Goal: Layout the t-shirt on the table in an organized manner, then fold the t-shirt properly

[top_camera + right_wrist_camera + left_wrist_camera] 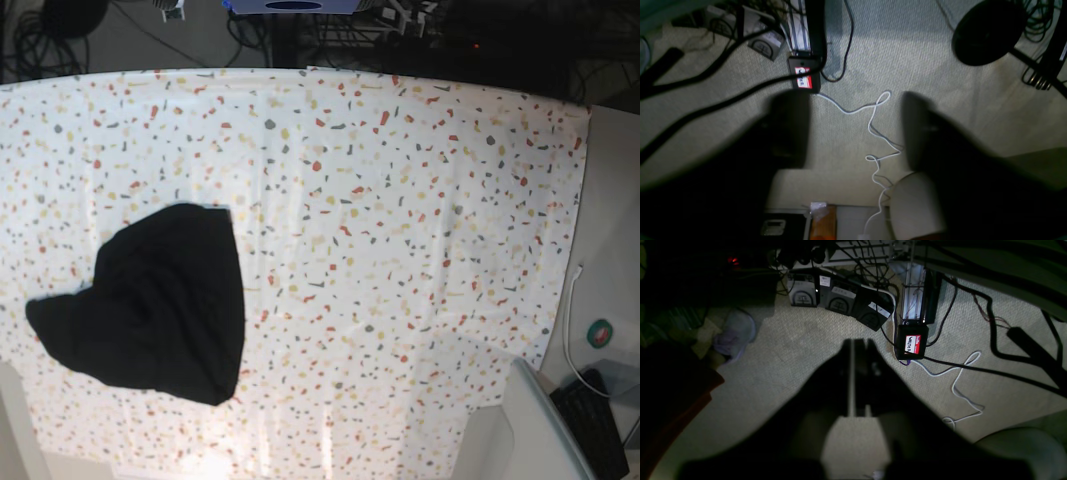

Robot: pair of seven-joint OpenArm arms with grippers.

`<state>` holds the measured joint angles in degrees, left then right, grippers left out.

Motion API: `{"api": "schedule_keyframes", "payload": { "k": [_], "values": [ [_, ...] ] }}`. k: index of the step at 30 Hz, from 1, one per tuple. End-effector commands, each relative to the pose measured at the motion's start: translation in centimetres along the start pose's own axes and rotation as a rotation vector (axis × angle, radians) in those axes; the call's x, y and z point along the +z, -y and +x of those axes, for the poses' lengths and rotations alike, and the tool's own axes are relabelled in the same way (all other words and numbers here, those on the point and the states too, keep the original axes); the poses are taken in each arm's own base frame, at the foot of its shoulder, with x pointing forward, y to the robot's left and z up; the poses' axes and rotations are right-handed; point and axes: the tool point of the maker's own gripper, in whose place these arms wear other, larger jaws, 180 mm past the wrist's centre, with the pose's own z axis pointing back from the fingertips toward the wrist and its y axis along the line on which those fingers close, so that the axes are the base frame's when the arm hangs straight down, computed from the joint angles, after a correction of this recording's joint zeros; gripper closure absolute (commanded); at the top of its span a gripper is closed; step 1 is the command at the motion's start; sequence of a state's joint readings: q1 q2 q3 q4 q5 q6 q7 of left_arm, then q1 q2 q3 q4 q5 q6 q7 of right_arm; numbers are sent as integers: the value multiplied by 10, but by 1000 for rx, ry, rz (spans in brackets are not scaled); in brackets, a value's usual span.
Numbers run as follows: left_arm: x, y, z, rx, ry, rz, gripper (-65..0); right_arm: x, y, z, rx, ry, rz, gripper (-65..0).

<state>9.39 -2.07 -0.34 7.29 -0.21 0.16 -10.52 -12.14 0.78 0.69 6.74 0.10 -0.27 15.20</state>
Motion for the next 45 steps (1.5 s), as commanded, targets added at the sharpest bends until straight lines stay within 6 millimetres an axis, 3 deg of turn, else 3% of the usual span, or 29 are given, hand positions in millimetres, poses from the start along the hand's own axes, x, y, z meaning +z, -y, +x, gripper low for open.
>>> {"api": "schedule_keyframes", "payload": {
  "k": [1, 2, 6, 8, 10, 16, 17, 19, 20, 21, 25, 27, 28, 29, 30, 32, 33, 45],
  "values": [
    [1, 0, -3, 2, 0, 3, -166, 1, 2, -2, -5, 3, -6, -87],
    [1, 0, -3, 2, 0, 3, -212, 0, 2, 0, -8, 6, -6, 0],
    [1, 0, -2, -7, 2, 0, -234, 0, 3, 2, -8, 9, -7, 0],
    [1, 1, -2, -19, 4, -3, -165, 0, 3, 3, -8, 12, -7, 0],
    [1, 1, -1, -19, 5, -3, 0, 0, 3, 3, -10, 14, -7, 0],
    [0, 0, 0, -5, 6, 1, 0, 0, 3, 5, -13, 14, -8, 0],
    [0, 0, 0, 1, 6, 3, 0, -1, 3, 5, -13, 12, -8, -69],
    [0, -1, 0, 2, 6, 3, 0, 0, 3, 3, -13, 9, -8, -281],
    [0, -1, 0, 2, 6, 3, 0, 0, 3, 1, -13, 6, -7, -357],
    [0, -1, 0, 2, 6, 3, -35, 0, 1, 2, -9, 6, -5, -377],
    [0, 0, -1, -7, 4, 0, -285, 0, 1, 2, -7, 6, -4, -363],
    [0, 1, 0, -14, 5, -1, -364, 0, 1, 2, -3, 8, -4, -360],
    [0, 1, 0, -14, 5, -1, -365, 0, 1, 3, -3, 9, -4, -356],
    [1, 1, -1, -16, 4, -2, -342, 0, 1, 3, -3, 9, -4, -321],
    [1, 1, -1, -17, 4, -2, -293, 0, 2, 3, -2, 11, -5, -245],
    [1, 1, -1, -17, 4, -2, -112, 0, 3, 3, -10, 12, -7, -5],
    [1, 1, -1, -17, 4, -2, 0, 0, 3, 4, -11, 14, -7, 0],
    [1, 1, -2, -20, 4, -3, 0, 0, 3, 4, -13, 15, -8, 0]
  ]
}}
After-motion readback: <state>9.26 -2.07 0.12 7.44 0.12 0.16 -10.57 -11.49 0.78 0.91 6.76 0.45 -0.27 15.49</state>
